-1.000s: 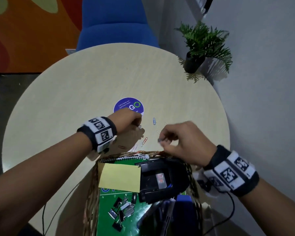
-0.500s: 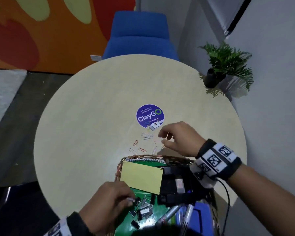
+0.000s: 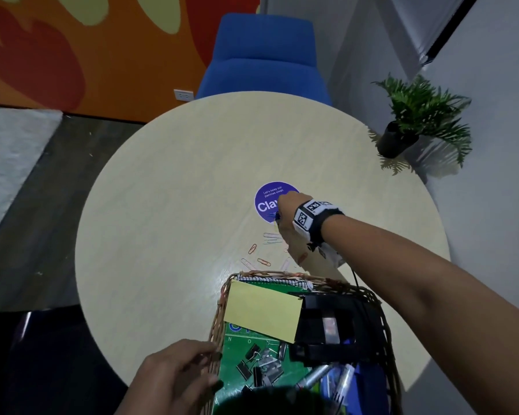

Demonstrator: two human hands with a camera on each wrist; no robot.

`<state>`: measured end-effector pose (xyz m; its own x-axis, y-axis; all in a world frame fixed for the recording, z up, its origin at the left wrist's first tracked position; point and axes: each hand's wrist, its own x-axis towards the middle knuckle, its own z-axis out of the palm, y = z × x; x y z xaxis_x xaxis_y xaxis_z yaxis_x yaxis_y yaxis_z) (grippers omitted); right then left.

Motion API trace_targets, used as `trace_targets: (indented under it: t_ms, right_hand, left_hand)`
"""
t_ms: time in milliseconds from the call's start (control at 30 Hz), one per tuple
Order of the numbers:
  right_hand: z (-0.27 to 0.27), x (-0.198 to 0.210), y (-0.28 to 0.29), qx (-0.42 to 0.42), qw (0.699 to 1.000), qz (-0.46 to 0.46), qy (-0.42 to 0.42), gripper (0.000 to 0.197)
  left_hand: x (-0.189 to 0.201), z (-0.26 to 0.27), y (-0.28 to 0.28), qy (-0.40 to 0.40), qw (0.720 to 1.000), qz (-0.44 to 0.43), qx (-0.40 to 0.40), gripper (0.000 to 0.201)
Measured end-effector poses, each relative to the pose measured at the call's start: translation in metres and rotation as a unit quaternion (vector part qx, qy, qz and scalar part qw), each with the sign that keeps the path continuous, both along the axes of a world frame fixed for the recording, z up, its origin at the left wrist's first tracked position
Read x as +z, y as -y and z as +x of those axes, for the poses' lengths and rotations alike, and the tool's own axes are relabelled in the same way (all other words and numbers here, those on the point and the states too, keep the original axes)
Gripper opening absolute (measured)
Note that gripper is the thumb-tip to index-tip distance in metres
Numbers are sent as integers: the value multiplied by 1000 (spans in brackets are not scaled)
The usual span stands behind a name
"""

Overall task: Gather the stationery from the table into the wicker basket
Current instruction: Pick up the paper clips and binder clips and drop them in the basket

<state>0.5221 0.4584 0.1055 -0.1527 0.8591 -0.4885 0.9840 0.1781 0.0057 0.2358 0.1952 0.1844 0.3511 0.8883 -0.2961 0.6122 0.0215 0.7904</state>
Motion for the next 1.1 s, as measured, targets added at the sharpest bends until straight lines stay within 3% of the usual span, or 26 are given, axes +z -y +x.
trace_targets:
  t_ms: [167,267,367,533,633,700,767,867,1000,1100]
  right_hand:
    - [2,-7,0,-13,1000,-13,-25,30]
    - [5,17,5,-37,998,-1,-41,16]
    - [3,59,26,-50,992,34,-111,14]
    - [-22,121,135,60,985,13,-162,8]
    - [-45,125,203,163,979,1,-126,1]
    - [-61,112,230,182,979,-38,-82,14]
    - [-67,105,243,166,982,-61,-70,25]
    - [-46,118,236,110,981,-54,-153,29]
    - [-1,143,214,5,984,-7,-179,33]
    - [42,136,186,-127,976,24,-176,28]
  left_hand:
    - [2,-14,-4,-29,999,8,25,49]
    - [1,-16,-13,-33,999,6,39,23]
    - [-6,-15,-30,-29,998,28,47,21]
    - [-35,-13,-85,-53,994,80,45,15]
    - [-52,-1,-127,-76,993,93,22,13]
    - [-62,13,-149,-102,991,86,-27,13]
    - [-69,32,-163,-130,983,80,-99,4]
    - [-79,56,-172,-165,961,109,-194,11]
    - [-92,70,-181,-198,950,102,-217,17]
    - [-98,77,-183,-223,944,105,-218,17]
